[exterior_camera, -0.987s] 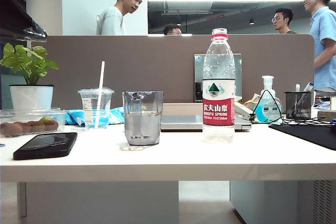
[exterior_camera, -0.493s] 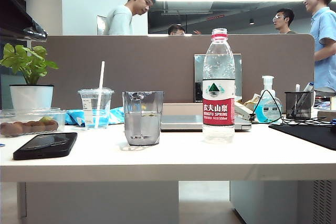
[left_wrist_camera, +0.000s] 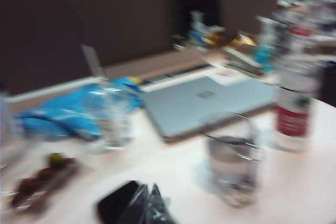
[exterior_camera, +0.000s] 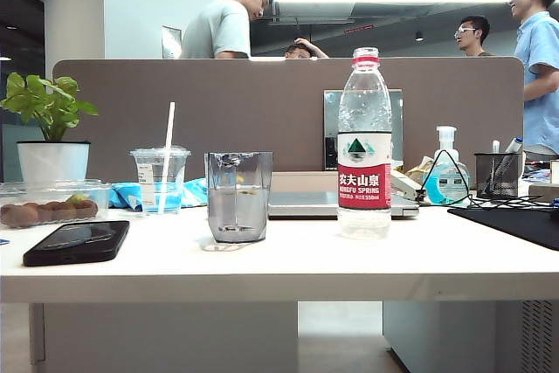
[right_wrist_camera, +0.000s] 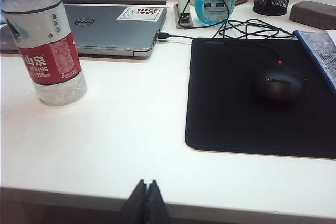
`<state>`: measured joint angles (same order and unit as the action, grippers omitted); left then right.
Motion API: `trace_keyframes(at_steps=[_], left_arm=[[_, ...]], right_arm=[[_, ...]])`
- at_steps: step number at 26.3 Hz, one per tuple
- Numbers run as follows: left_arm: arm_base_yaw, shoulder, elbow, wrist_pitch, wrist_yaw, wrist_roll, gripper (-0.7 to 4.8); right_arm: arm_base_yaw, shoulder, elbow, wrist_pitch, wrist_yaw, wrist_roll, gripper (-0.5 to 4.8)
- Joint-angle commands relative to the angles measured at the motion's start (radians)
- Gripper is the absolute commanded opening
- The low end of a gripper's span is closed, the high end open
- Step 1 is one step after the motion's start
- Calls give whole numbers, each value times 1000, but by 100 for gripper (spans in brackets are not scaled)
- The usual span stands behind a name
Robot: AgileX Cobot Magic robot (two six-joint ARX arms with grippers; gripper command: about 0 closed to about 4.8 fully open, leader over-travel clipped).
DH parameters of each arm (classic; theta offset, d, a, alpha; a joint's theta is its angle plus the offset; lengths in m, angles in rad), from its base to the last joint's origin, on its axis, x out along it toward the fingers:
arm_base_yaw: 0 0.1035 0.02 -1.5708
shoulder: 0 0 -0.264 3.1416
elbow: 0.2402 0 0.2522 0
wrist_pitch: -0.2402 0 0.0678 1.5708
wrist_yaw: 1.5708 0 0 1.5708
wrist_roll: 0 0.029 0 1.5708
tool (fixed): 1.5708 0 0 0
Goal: Pick up the mineral water bottle on the table and pour water into the mug until it's half full.
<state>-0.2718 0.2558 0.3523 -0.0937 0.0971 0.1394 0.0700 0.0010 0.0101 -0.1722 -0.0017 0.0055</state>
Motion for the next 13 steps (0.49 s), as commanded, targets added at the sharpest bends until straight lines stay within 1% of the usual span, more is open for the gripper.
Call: trace_keyframes(at_steps=[1, 3, 4, 5, 8, 13], left_arm=[[104, -30, -31, -2, 6, 0, -4], [158, -53, -60, -2, 44, -3, -4], [208, -82, -97, -2, 96, -21, -4], [232, -98, -118, -2, 114, -31, -3], [295, -168, -201, -1, 117, -90, -4], [301, -239, -277, -2, 80, -95, -4]], right_arm=[[0, 0, 5, 11, 2, 2, -5], [0, 0, 5, 11, 2, 2, -5], [-1, 0, 5, 11, 2, 2, -5], [0, 0, 5, 11, 2, 2, -5], [0, 0, 5, 11, 2, 2, -5], [0, 0, 5, 11, 2, 2, -5]])
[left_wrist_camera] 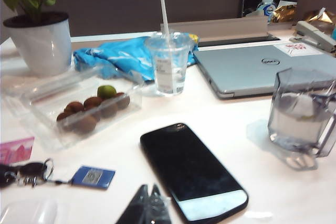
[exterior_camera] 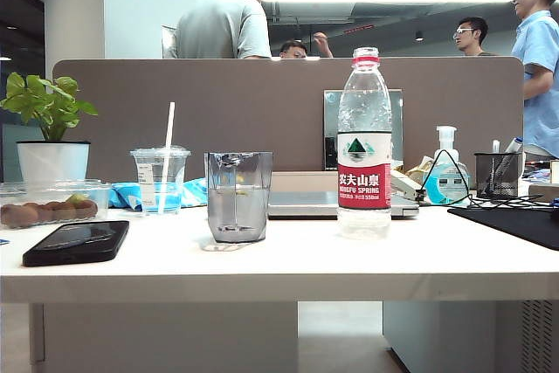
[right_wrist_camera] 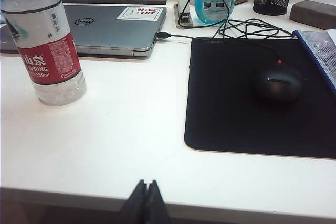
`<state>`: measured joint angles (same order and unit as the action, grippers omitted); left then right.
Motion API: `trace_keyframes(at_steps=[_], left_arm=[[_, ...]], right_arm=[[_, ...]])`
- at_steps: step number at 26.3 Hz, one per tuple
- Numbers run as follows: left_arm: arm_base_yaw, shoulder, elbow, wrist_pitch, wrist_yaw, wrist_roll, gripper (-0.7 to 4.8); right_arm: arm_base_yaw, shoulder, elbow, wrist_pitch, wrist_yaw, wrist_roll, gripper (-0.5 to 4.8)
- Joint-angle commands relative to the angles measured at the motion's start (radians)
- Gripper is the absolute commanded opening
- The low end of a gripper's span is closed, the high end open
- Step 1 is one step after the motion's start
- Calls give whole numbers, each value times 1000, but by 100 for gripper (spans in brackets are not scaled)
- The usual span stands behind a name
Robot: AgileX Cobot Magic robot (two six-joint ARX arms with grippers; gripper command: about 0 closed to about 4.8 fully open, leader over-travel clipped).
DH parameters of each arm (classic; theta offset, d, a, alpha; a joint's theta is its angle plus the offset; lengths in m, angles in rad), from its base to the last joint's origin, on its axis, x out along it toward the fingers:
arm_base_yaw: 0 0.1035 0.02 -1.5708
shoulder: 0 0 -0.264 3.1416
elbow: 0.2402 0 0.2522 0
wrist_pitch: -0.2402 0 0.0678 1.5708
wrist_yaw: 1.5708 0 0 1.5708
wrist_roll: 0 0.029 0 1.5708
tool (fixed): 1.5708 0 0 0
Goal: Pick up the mineral water bottle on the table and pour water into the mug until it's half full.
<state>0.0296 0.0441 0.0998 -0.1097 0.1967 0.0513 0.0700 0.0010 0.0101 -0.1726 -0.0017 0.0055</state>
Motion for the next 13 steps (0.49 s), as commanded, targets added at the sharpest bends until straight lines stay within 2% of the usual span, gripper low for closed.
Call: trace_keyframes(at_steps=[1, 6, 10, 13], left_arm=[[0, -37, -35, 13, -20, -7, -4], [0, -37, -79, 14, -26, -12, -4], [0, -37, -91, -14, -116, -44, -3], [0, -37, -91, -9, -134, -43, -4]], right_arm=[[0, 0, 5, 11, 2, 2, -5], [0, 0, 5, 11, 2, 2, -5], [0, 0, 5, 11, 2, 2, -5], [0, 0, 5, 11, 2, 2, -5]])
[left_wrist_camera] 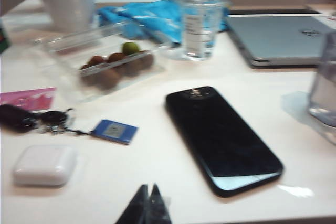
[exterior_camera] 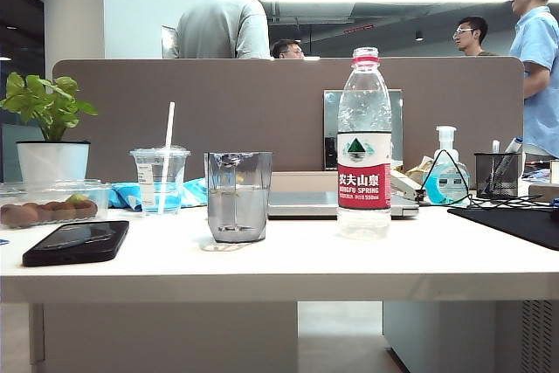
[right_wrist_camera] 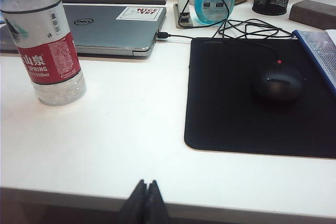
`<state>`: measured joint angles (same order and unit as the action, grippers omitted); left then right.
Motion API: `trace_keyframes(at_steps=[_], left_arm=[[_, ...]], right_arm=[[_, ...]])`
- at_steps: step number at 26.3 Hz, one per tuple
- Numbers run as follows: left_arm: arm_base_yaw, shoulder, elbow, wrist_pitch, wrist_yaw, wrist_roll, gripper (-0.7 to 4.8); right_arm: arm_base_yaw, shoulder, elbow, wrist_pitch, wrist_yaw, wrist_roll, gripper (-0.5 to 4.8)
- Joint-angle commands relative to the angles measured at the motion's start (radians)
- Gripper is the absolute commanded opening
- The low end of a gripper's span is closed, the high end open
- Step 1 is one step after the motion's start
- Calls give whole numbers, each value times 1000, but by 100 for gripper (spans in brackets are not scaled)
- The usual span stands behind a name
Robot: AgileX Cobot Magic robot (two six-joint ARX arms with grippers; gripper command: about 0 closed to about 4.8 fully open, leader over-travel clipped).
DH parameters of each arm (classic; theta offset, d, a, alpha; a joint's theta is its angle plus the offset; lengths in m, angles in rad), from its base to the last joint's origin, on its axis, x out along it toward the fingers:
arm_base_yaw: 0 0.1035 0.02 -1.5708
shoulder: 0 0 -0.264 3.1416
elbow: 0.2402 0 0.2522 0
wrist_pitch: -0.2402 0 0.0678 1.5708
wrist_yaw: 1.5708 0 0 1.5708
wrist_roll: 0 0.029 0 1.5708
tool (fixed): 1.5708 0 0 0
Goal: Pick up the mineral water bottle on the table and pour water into the mug until it's half full.
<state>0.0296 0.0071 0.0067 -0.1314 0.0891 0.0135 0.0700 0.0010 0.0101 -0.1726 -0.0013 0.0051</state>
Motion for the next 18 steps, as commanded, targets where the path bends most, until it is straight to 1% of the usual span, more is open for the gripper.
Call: trace_keyframes(at_steps=[1, 3, 4, 18], left_arm=[[0, 0, 2, 13, -26, -6, -3], [0, 0, 2, 13, -24, -7, -3], [0, 0, 2, 12, -19, -31, -3], [0, 0, 2, 12, -18, -32, -4]], right_arm=[[0, 0, 5, 11, 2, 2, -5], [0, 0, 5, 11, 2, 2, -5], [0, 0, 5, 11, 2, 2, -5], [0, 0, 5, 11, 2, 2, -5]])
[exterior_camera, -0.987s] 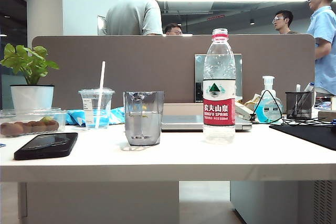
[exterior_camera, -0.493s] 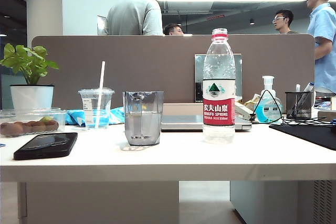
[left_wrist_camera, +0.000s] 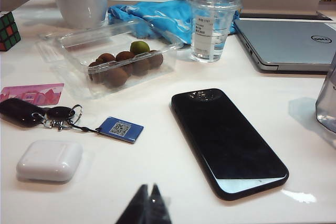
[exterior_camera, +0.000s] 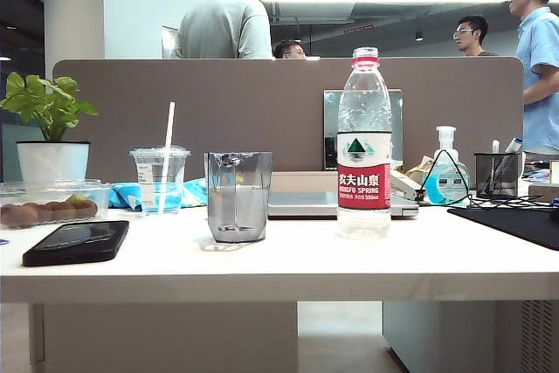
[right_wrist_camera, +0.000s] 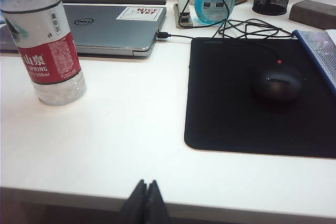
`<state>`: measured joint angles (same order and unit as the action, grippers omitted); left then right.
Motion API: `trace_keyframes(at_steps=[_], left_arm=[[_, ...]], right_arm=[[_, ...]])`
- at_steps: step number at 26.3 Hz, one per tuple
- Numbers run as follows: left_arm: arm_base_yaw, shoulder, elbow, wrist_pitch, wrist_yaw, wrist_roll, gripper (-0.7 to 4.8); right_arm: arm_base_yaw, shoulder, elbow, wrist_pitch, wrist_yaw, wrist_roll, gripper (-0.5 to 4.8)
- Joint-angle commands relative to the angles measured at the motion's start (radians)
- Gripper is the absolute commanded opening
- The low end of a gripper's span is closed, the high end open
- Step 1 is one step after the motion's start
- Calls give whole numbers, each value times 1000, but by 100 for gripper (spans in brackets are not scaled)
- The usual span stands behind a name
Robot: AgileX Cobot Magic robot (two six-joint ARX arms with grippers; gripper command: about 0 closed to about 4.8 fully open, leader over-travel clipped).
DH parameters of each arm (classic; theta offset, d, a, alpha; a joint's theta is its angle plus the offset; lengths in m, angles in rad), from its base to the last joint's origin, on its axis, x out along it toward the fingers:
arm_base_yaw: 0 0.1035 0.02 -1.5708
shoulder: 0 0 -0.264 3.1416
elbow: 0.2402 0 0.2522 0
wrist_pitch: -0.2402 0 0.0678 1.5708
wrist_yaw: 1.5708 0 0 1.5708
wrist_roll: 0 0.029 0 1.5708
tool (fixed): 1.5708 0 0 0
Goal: Pick up the mineral water bottle on the table and pour water into the mug until it's half full.
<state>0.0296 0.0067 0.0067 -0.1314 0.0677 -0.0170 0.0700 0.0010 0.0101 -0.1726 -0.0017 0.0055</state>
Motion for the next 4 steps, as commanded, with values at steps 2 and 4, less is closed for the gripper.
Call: trace_keyframes(at_steps=[2, 4], left_arm=[[0, 0, 2, 12, 3, -2, -4], [0, 1, 2, 13, 3, -2, -4]], right_arm=[[0, 0, 5, 11, 2, 2, -5], [0, 0, 5, 11, 2, 2, -5]])
